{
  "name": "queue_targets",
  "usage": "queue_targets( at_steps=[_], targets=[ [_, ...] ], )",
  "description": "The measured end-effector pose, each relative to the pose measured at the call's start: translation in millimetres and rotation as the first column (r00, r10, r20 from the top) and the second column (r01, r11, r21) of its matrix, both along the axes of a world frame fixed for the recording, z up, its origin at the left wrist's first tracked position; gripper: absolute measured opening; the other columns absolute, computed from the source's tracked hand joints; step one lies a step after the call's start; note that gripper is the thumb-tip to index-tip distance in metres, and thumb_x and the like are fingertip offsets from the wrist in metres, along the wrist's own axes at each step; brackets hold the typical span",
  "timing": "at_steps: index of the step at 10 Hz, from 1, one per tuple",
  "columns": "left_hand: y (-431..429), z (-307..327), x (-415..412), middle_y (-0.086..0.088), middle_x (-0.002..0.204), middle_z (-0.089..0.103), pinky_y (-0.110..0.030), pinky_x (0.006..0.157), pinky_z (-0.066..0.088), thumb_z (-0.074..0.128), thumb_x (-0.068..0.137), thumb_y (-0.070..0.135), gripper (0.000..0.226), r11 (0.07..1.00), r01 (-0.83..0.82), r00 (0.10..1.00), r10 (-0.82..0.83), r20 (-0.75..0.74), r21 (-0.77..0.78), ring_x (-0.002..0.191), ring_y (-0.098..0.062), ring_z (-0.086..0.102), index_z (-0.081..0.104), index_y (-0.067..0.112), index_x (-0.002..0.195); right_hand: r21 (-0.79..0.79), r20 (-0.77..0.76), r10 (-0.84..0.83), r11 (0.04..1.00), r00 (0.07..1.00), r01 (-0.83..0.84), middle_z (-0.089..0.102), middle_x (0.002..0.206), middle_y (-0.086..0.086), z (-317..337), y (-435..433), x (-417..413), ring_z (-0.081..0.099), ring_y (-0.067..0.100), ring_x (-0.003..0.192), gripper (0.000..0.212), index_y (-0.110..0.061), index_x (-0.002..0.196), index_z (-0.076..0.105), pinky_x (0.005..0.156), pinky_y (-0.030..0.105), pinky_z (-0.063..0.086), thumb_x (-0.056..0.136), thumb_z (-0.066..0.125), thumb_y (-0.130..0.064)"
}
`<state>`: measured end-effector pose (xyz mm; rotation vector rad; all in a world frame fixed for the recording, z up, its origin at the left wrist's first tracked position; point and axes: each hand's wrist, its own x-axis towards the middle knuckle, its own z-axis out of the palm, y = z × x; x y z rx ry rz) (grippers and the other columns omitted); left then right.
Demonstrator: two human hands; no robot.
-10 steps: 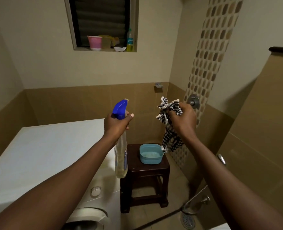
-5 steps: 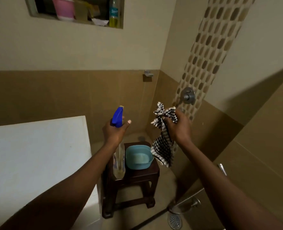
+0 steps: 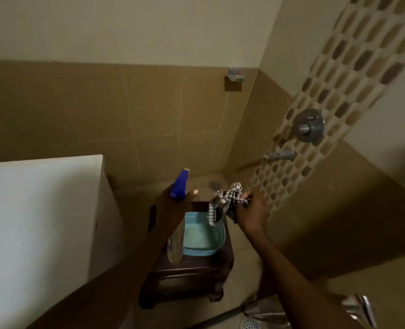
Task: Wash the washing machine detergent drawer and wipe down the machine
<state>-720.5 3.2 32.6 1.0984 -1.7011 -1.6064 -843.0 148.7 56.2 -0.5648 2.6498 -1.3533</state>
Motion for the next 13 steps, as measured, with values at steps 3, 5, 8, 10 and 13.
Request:
queue_targets(
  at_steps=[3,5,8,10,13],
  targets=[
    [-24,-84,-52,-0.019,0.093,0.067,-0.030,0.074,0.053,0.074,0.084,0.006,0.024,0.987,-0.031,0.984,0.002,0.176,0.159,0.085,-0.032,0.065,0.063,-0.002,0.104,0.055,0.132,0.079,0.995,0.988,-0.087,0.055,0.082,0.004,-120,-40,-53,0.053,0.023,0.079,0.019,-0.011,0.078,0.051,0.069,0.030,0.038,0.075,0.053,0.007],
    [-25,-115,-73,-0.007,0.091,0.070,-0.023,0.080,0.055,0.076,0.082,0.006,0.023,0.979,-0.020,0.982,-0.019,0.186,0.202,0.082,-0.015,0.068,0.066,-0.001,0.101,0.127,0.152,0.141,0.979,0.978,-0.161,0.054,0.089,0.007,-160,-53,-65,0.046,0.014,0.080,0.022,-0.010,0.086,0.055,0.065,0.012,0.031,0.075,0.057,0.009],
    [-17,-161,-68,-0.003,0.097,0.066,-0.012,0.064,0.051,0.075,0.082,0.005,0.035,0.982,-0.042,0.977,0.002,0.215,0.183,0.083,-0.012,0.063,0.063,0.001,0.113,0.322,0.265,0.251,0.887,0.931,-0.331,0.057,0.111,0.017,-204,-53,-67,0.055,0.027,0.097,0.027,0.000,0.107,0.058,0.085,0.032,0.045,0.086,0.061,-0.016],
    [-15,-169,-72,-0.009,0.111,0.066,-0.009,0.062,0.048,0.073,0.082,0.013,0.039,0.983,-0.019,0.972,-0.025,0.235,0.180,0.091,-0.012,0.064,0.060,0.012,0.119,0.407,0.259,0.263,0.843,0.929,-0.352,0.056,0.107,0.013,-202,-50,-63,0.057,0.027,0.097,0.019,0.001,0.111,0.056,0.082,0.028,0.045,0.093,0.049,-0.002],
    [-7,-177,-58,0.009,0.100,0.063,-0.016,0.068,0.049,0.088,0.066,0.020,0.057,0.977,0.035,0.969,-0.085,0.230,0.211,0.099,-0.018,0.066,0.050,0.037,0.104,0.354,0.360,0.161,0.888,0.919,-0.294,0.049,0.126,0.014,-187,-44,-56,0.055,0.028,0.109,0.028,-0.007,0.116,0.058,0.096,0.031,0.047,0.088,0.060,-0.007]
  ],
)
